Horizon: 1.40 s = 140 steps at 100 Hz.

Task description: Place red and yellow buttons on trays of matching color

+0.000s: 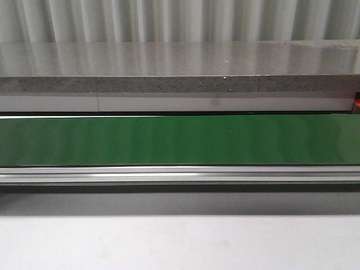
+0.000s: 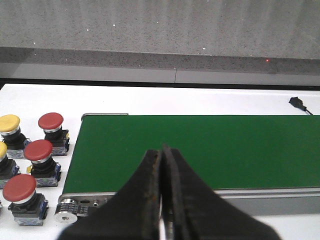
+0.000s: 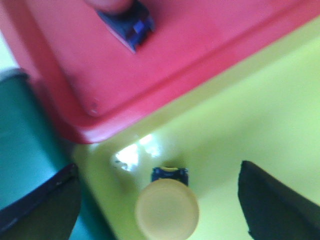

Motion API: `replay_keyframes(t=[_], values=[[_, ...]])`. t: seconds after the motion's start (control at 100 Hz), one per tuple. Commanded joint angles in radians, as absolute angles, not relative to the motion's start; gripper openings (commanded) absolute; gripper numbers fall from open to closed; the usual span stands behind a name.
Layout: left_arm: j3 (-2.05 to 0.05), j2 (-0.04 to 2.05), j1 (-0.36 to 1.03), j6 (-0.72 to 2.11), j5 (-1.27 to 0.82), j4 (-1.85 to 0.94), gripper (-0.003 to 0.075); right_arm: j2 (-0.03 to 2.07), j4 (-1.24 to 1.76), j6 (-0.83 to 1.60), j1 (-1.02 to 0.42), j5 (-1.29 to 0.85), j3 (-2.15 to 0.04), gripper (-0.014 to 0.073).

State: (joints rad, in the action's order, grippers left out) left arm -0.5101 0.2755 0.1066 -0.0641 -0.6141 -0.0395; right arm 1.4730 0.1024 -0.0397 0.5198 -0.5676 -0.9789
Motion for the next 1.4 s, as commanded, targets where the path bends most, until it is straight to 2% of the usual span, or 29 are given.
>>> replay_keyframes(t=[0.0, 0.24, 0.47, 0.79, 0.84, 0.91, 1.03, 1.15, 1.39], values=[[-0.533, 0.284, 0.114, -0.062, -0.539, -0.041, -0.0020, 1.370, 0.101, -0.039, 0.471, -0.524, -1.000, 0.0634], [-0.533, 0.284, 0.114, -0.062, -0.539, -0.041, -0.0020, 1.183, 0.101, 0.041, 0.266, -0.459, -0.982, 0.0634], [-0.533, 0.284, 0.114, -0.062, -0.539, -0.041, -0.0020, 1.011, 0.101, 0.105, 0.109, -0.426, -0.880, 0.0634], [-0.533, 0.284, 0.114, -0.062, -0.539, -0.041, -0.0020, 0.786, 0.101, 0.112, 0.060, -0.441, -0.743, 0.0621], [-0.533, 0.284, 0.114, -0.062, -0.539, -0.041, -0.0020, 0.759, 0.101, 0.112, 0.060, -0.441, -0.732, 0.0577], [-0.533, 0.284, 0.114, -0.062, -0.539, -0.041, -0.0020, 0.725, 0.101, 0.112, 0.060, -0.441, -0.724, 0.0467], [-0.533, 0.284, 0.114, -0.062, -0.539, -0.041, -0.0020, 0.691, 0.101, 0.112, 0.060, -0.451, -0.715, 0.0180], [-0.533, 0.284, 0.114, -0.062, -0.539, -0.041, -0.0020, 0.688, 0.101, 0.112, 0.060, -0.463, -0.709, -0.0065], [-0.533, 0.284, 0.114, -0.062, -0.539, -0.041, -0.0020, 0.690, 0.101, 0.112, 0.060, -0.469, -0.709, -0.0067]])
